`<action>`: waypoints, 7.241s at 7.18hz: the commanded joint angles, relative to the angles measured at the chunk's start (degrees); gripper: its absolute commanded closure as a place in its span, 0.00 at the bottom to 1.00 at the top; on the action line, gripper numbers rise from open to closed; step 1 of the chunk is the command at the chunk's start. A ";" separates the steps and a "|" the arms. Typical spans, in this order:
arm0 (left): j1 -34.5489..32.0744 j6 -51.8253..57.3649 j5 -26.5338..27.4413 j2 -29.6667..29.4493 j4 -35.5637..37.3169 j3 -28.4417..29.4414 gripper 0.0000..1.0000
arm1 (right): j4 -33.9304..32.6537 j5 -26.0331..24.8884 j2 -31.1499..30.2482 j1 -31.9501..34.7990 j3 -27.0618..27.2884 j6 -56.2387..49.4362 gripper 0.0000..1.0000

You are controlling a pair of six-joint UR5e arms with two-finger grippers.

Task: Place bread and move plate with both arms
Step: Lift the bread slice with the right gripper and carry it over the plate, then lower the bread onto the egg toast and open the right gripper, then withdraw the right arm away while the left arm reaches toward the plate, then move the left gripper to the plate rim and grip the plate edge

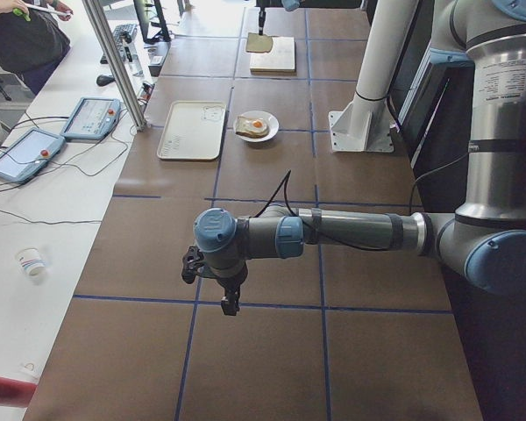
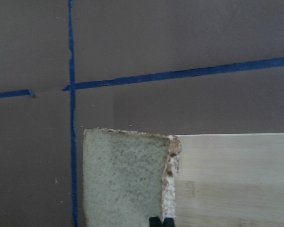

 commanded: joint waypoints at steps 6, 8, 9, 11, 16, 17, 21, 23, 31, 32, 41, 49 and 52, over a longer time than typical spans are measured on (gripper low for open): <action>0.00 -0.05 0.00 -0.08 -0.02 0.44 0.00 | -0.19 -27.65 30.41 -30.93 0.39 32.49 1.00; 0.00 -0.05 0.00 -0.08 -0.02 0.27 0.00 | -0.02 -39.60 31.76 -39.64 -1.45 31.63 1.00; 0.00 -0.05 0.00 -0.08 -0.02 0.44 0.00 | -0.02 -41.48 33.24 -41.33 -3.90 31.53 1.00; 0.00 -0.05 -0.09 -0.08 -0.02 0.61 0.00 | -0.11 -42.37 34.13 -43.01 -8.22 31.18 0.99; 0.09 -1.36 0.00 -0.61 -0.29 0.00 0.00 | 0.07 -43.44 34.13 -41.54 -8.58 30.91 0.00; 0.26 -1.80 -0.09 -0.96 -0.29 -0.09 0.00 | -0.20 -43.09 34.13 -39.35 -8.15 31.00 0.00; 5.79 -10.78 -3.51 -3.32 -13.88 -0.17 0.00 | -19.10 -26.15 30.18 -20.39 -0.26 21.15 0.00; 13.93 -32.45 -4.75 -5.00 -27.89 0.09 0.00 | -41.59 -24.19 26.77 -14.65 6.68 -2.36 0.00; 39.06 -102.52 9.61 -16.42 -66.86 3.34 0.00 | -47.13 -9.26 2.14 13.14 4.80 -53.02 0.00; 45.11 -111.23 14.45 -18.69 -69.17 3.34 0.00 | -47.05 -8.55 2.66 13.14 2.60 -53.28 0.00; 62.75 -119.58 36.12 -25.66 -84.75 13.09 0.36 | -47.04 -8.28 1.70 15.17 2.05 -53.64 0.00; 63.11 -119.67 36.12 -28.82 -84.57 17.84 0.60 | -47.04 -8.37 1.70 15.25 1.88 -53.99 0.00; 63.11 -119.58 36.12 -29.88 -84.57 19.16 0.61 | -47.04 -8.37 1.70 15.25 1.44 -53.99 0.00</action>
